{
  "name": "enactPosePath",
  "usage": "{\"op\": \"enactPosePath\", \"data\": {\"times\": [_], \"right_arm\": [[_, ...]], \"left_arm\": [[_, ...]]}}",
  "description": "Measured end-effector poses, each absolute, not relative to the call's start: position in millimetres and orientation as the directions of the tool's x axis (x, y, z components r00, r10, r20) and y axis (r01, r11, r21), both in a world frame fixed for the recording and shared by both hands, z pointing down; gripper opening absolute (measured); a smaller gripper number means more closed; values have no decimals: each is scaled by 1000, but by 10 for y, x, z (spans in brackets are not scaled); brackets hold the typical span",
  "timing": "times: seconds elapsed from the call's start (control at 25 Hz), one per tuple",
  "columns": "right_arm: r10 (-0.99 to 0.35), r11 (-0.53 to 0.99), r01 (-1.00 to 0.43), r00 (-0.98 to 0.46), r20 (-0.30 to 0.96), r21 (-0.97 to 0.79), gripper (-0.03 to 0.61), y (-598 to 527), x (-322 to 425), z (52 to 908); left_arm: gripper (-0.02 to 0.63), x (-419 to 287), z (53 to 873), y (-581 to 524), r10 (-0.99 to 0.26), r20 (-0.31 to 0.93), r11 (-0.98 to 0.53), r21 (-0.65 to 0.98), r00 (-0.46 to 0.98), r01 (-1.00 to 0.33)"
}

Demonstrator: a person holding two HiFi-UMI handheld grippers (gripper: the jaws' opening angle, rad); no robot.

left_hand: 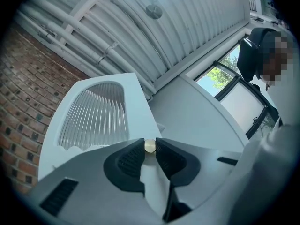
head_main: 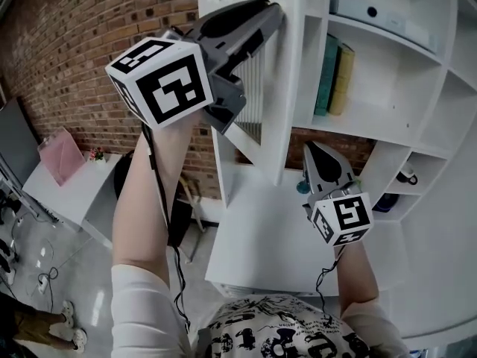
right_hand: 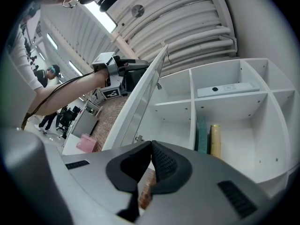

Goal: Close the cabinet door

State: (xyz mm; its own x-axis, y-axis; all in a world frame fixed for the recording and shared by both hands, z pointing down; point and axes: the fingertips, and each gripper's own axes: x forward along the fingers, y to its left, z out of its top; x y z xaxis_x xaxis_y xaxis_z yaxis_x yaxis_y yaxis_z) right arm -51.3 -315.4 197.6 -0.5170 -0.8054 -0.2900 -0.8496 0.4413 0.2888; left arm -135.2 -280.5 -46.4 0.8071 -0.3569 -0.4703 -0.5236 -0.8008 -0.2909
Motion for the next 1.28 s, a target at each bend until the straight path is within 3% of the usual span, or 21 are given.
{"op": "enactPosePath", "data": {"times": [1.28], "right_arm": [[-799, 467, -840, -534, -276, 275, 15, -3775, 1000, 1968]], "left_arm": [[91, -169, -478, -4089, -671, -467, -525, -249, 576, -814]]}}
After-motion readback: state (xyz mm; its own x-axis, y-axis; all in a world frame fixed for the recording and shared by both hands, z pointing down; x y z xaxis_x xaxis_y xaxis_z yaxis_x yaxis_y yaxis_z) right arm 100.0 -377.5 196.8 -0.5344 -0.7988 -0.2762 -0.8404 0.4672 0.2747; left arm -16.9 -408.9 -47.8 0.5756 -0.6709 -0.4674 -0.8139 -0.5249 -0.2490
